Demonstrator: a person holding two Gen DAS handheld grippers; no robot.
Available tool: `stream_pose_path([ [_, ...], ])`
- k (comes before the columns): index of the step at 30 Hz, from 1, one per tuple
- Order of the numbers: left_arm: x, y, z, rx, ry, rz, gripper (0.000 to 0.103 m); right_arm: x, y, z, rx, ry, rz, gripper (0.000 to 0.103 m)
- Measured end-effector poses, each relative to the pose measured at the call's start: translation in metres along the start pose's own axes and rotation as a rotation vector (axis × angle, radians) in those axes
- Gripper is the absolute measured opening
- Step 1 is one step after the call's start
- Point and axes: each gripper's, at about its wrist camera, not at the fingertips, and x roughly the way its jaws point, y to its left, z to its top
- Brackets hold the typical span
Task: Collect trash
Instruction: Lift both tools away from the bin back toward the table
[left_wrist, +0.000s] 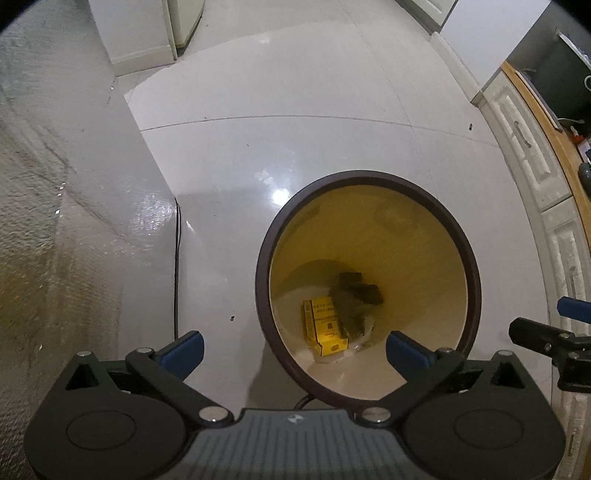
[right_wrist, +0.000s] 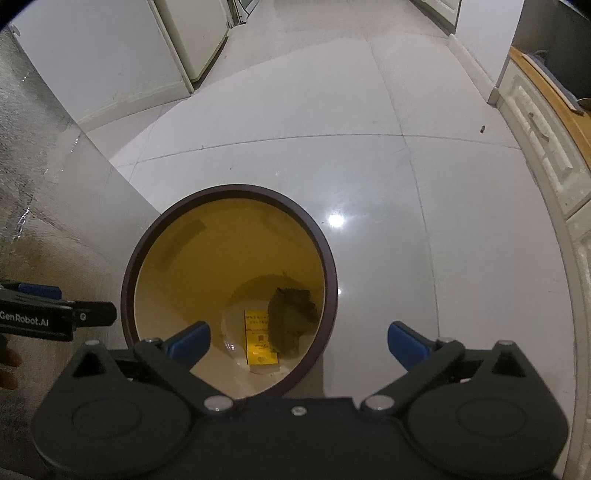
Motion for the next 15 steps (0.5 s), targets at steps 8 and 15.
stream_pose_path([
  [8, -0.035, 0.001, -0.016, 0.002, -0.044, 0.009, 0.103, -0.029, -0.004, -0.011, 0.01, -0.029, -0.003, 0.103],
  [15, -0.083, -0.005, -0.035, 0.012, -0.115, -0.004, 0.103, -0.068, -0.003, -0.02, 0.005, -0.077, -0.011, 0.103],
])
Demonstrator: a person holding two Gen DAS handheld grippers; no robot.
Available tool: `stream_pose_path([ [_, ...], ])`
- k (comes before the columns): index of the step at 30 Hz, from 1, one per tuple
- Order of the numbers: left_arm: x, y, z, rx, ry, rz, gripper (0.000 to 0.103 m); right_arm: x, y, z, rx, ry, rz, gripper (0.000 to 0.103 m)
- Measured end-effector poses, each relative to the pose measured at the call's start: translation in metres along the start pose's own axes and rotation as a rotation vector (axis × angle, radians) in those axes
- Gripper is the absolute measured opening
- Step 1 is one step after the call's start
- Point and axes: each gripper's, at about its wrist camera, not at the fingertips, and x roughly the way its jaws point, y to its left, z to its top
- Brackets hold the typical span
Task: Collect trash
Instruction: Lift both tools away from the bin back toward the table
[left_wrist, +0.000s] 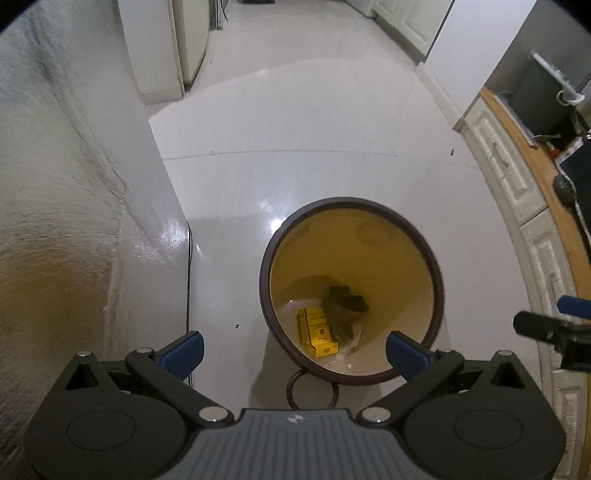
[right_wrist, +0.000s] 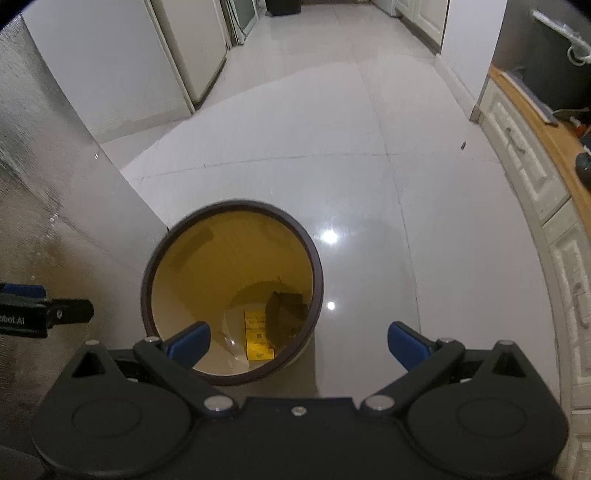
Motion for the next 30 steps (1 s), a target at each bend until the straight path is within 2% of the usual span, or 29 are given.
stream_pose_path([
  [8, -0.064, -0.006, -0.016, 0.012, -0.093, 0.017, 0.103, -0.069, 0.011, -0.001, -0.006, -0.118, 0.023, 0.103],
  [13, -0.112, -0.011, -0.021, 0.023, -0.188, 0.024, 0.103, -0.111, 0.016, -0.011, -0.014, -0.189, 0.024, 0.103],
  [21, -0.185, -0.024, -0.031, 0.038, -0.334, 0.025, 0.103, -0.178, 0.017, -0.016, -0.021, -0.292, -0.028, 0.103],
  [30, -0.282, -0.046, -0.047, 0.076, -0.523, 0.05, 0.103, -0.268, 0.018, -0.01, -0.05, -0.477, -0.022, 0.103],
])
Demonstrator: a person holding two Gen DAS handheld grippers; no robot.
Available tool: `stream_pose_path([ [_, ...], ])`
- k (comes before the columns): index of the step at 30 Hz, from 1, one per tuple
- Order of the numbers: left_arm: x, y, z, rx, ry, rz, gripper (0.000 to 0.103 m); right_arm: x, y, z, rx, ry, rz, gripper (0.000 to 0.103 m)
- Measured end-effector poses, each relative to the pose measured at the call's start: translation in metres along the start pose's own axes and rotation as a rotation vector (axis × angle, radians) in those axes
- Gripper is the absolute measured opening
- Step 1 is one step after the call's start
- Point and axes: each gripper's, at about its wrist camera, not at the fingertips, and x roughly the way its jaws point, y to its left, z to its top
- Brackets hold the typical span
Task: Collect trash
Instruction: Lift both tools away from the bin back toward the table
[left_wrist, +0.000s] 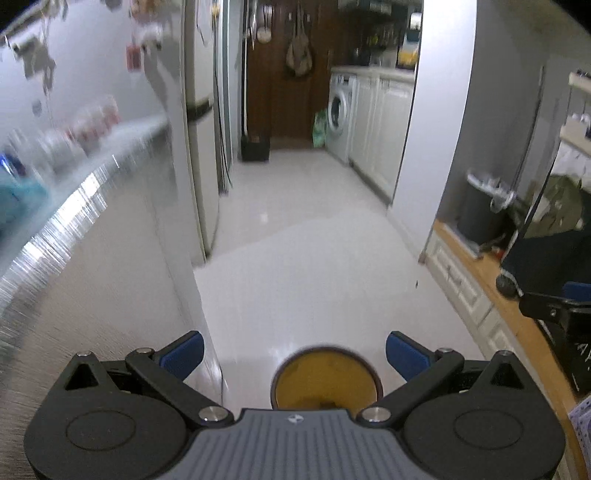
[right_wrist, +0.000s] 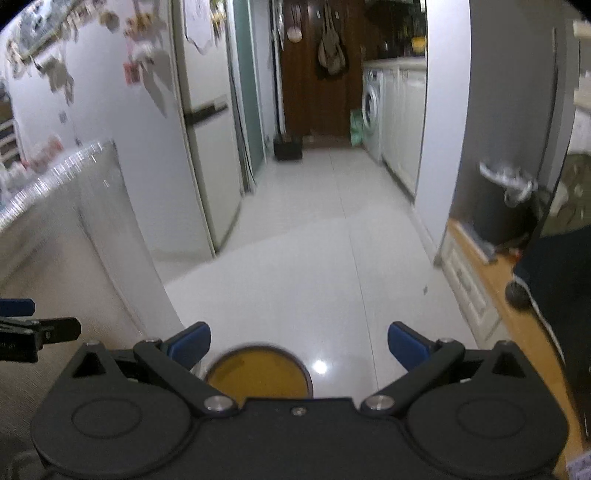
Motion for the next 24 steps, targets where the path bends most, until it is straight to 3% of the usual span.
stream_pose_path([
  [13, -0.145, -0.008, 0.051, 0.094, -0.298, 0.096, 0.103, -0.084, 0.027, 0.044, -0.012, -0.245, 0.071, 0.103],
  [24, -0.193, 0.043, 0.082, 0.124, -0.36, 0.249, 0.103, -0.12, 0.092, 0.088, -0.014, -0.385, 0.222, 0.103],
])
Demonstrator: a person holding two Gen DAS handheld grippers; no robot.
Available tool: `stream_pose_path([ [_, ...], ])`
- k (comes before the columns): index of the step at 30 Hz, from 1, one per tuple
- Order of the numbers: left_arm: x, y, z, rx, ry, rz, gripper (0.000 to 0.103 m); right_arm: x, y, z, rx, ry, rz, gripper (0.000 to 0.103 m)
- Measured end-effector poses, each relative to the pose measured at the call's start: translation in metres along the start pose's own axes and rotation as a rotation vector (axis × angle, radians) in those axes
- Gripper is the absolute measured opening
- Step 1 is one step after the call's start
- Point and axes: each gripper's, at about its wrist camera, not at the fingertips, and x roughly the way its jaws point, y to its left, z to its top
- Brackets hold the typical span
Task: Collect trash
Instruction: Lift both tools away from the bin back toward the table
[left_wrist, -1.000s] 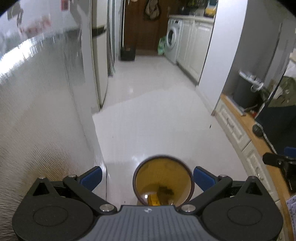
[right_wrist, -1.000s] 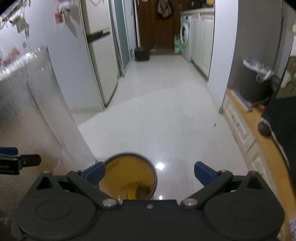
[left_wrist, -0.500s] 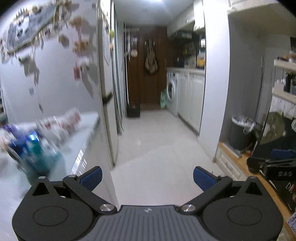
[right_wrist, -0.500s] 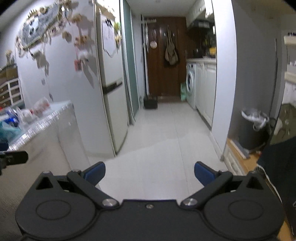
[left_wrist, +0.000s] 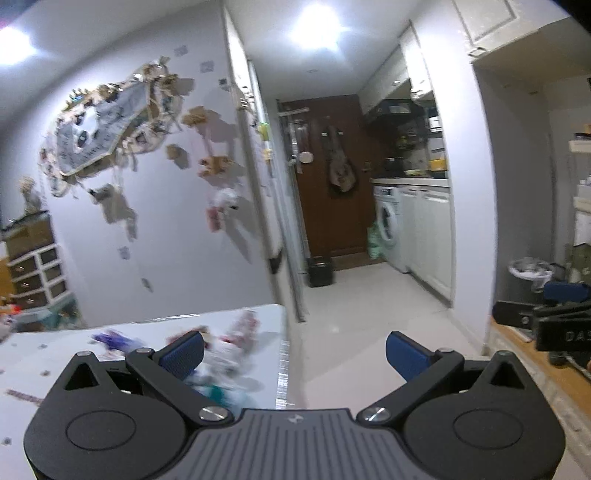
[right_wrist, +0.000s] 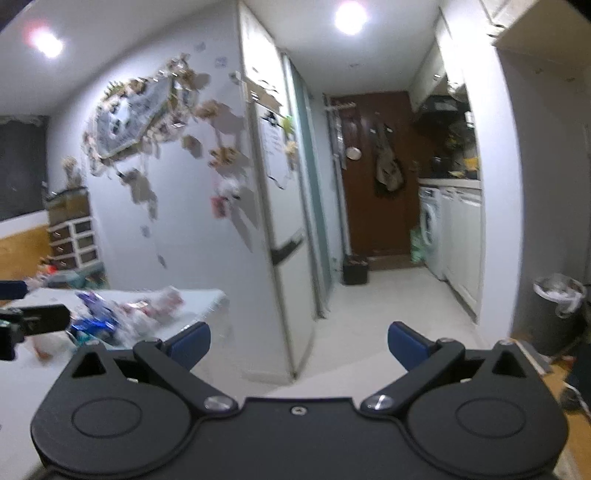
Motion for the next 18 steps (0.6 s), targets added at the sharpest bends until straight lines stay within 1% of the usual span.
stream_pose_path([
  [5, 0.007, 0.046, 0.005, -0.011, 0.01, 0.068, 0.103, 0.017, 0.036, 0.013, -0.002, -0.026, 0.071, 0.103],
  [9, 0.017, 0.084, 0.002, -0.025, 0.026, 0.123, 0.103, 0.034, 0.066, 0.017, 0.0, -0.029, 0.122, 0.103],
  [14, 0.035, 0.134, -0.012, -0.047, 0.068, 0.189, 0.103, 0.06, 0.102, 0.014, -0.002, -0.031, 0.179, 0.103],
  [18, 0.056, 0.177, -0.029, -0.073, 0.098, 0.239, 0.103, 0.084, 0.131, 0.007, -0.008, -0.014, 0.227, 0.103],
])
